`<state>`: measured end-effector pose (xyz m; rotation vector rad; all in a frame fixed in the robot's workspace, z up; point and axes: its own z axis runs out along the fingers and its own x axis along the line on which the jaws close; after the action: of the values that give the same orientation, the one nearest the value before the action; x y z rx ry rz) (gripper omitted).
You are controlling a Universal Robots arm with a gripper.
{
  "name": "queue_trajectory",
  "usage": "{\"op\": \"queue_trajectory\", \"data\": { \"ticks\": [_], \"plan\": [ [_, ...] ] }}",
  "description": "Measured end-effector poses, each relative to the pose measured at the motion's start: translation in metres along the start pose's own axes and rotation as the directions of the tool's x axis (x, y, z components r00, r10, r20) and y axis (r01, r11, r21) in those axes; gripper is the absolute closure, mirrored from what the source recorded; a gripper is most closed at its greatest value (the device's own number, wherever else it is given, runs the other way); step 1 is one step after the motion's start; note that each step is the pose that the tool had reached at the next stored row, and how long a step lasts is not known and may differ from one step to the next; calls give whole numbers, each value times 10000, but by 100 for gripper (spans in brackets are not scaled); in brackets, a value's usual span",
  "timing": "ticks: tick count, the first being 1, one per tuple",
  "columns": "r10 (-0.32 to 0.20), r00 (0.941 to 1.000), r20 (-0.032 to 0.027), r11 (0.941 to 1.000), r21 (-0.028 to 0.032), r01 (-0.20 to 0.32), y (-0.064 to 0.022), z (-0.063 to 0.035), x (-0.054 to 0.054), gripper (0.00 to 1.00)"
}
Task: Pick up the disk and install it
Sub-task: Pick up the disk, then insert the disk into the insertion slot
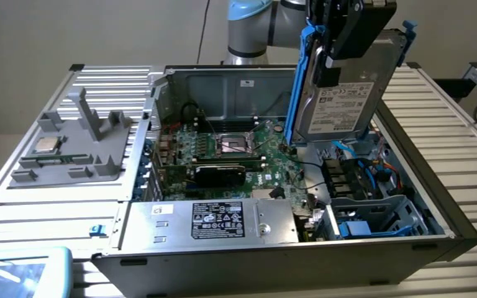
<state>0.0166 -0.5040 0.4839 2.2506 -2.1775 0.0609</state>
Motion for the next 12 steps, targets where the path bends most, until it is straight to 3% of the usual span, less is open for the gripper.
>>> {"op": "queue_trajectory", "data": {
  "ticks": [12],
  "plan": [
    [4,10000,-21,10000,-1,-4,1,-15,42,63]
  ]
}}
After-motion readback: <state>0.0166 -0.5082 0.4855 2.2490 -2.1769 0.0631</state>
